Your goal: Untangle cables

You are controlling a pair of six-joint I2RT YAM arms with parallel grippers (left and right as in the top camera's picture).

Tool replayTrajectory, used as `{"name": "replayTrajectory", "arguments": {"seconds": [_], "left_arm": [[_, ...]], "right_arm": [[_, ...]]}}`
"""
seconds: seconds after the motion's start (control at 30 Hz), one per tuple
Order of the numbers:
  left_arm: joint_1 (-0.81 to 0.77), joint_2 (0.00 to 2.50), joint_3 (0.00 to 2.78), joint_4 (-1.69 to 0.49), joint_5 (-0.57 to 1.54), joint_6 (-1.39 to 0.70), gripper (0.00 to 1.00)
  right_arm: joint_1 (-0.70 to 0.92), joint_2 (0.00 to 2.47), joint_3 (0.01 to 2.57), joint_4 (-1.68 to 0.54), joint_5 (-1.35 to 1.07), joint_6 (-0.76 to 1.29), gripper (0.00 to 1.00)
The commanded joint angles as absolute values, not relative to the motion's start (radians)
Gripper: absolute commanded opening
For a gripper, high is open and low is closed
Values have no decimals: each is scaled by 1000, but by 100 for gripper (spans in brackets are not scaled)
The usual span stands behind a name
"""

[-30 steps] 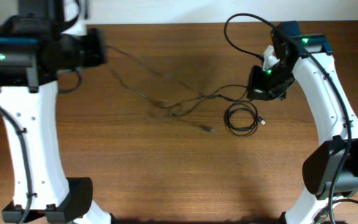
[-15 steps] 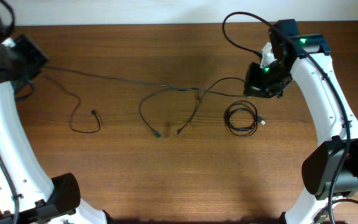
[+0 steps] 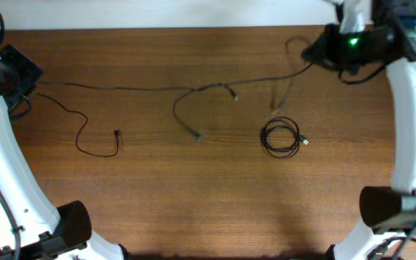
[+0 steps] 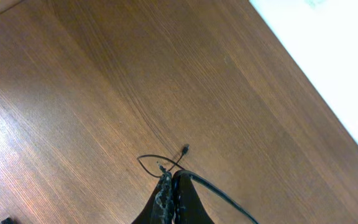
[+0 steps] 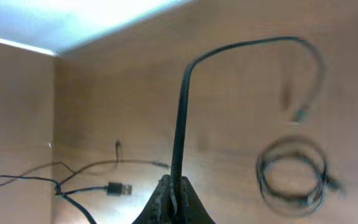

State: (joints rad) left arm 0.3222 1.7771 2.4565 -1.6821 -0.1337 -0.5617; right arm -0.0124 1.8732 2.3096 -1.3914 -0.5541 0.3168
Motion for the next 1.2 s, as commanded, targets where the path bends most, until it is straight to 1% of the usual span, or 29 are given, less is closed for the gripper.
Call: {"name": "replayTrajectory", "arguments": {"seconds": [0.0, 0.07, 0.17, 0.23, 0.3, 0.5, 0.73, 0.83, 0.87, 0.97, 1.17], "left_arm": [[330, 1758, 2461, -1677, -173, -583, 0], [330, 1758, 2453, -1676, -174, -583, 0], [330, 1758, 2437, -1670, -214, -591, 0], [331, 1759, 2434, -1672, -255, -592, 0], [330, 1759, 2434, -1671, -255, -592, 0], [330, 1760, 2434, -1666, -255, -595, 0], [330, 1760, 2434, -1666, -255, -595, 0], [330, 1760, 2434, -1667, -251, -595, 0], [330, 1760, 2434, -1668, -251, -595, 0], [330, 1760, 2434, -1669, -251, -595, 0], [330, 1760, 2434, -1668, -250, -595, 0]], "right_arm": [[-21, 1784, 2502, -1392, -548, 303, 4], [-21, 1769, 2580, -1393, -536, 305, 4], [-49, 1745, 2680, -1403, -375, 409, 4], [-98, 1727, 2710, -1414, -235, 427, 4], [-156, 1716, 2710, -1439, -184, 427, 4], [-363, 1732, 2707, -1540, -168, 418, 4], [-535, 1737, 2706, -1556, -123, 395, 4], [-609, 1747, 2706, -1565, -62, 422, 4], [-647, 1753, 2706, -1580, -26, 472, 4], [-688, 1759, 2706, -1599, -15, 508, 4], [-691, 1759, 2706, -1610, 37, 537, 4]]}}
